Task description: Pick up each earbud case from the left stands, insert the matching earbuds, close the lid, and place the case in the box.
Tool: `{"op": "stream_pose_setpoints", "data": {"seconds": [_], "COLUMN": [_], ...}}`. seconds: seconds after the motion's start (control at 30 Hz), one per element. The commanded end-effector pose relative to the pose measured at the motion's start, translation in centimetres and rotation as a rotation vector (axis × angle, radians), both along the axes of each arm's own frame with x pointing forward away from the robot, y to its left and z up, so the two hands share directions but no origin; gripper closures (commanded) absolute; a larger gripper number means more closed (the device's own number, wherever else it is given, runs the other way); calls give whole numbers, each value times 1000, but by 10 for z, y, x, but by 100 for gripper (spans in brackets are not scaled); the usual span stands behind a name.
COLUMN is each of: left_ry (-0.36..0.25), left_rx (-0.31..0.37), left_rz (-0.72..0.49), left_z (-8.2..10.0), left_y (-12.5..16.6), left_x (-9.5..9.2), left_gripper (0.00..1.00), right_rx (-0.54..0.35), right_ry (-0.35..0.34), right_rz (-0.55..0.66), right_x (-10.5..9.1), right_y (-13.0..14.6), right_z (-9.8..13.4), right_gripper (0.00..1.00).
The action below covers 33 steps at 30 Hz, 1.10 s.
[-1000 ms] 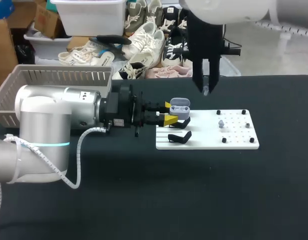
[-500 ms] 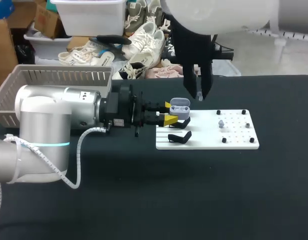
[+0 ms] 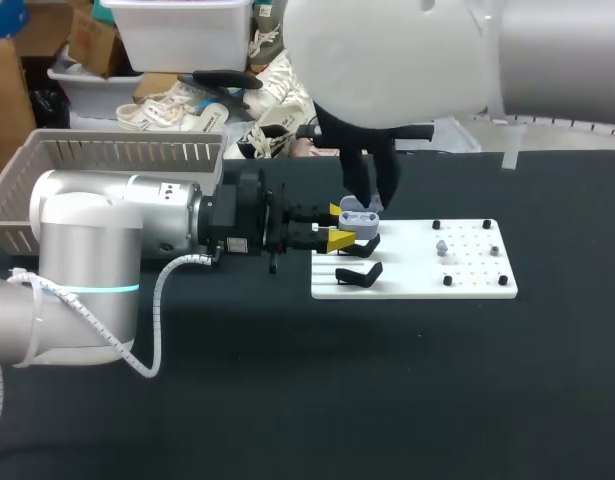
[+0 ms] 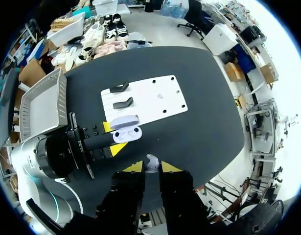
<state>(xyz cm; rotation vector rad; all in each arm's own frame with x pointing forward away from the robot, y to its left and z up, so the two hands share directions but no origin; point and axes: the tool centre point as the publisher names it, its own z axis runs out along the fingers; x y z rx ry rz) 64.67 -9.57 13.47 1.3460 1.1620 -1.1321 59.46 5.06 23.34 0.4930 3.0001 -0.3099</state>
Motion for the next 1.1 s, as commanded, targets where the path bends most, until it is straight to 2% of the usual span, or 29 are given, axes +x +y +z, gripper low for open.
{"op": "stream_pose_setpoints", "data": {"seconds": [0.03, 0.37, 1.1], "left_ry": [-1, -1, -1], "left_rx": [-3, -3, -3], "left_rz": [1, 1, 1], "left_z": [-1, -1, -1], "left_y": [0, 0, 0], "left_x": [0, 0, 0], "left_gripper": [100, 100, 100], "right_rx": [-22, -33, 1], "right_ry": [34, 65, 94], "right_rz": [-11, -18, -45], "right_x": [14, 30, 31], "right_y": [8, 13, 2], "right_z": [-4, -16, -34], "right_gripper": [100, 100, 100]}}
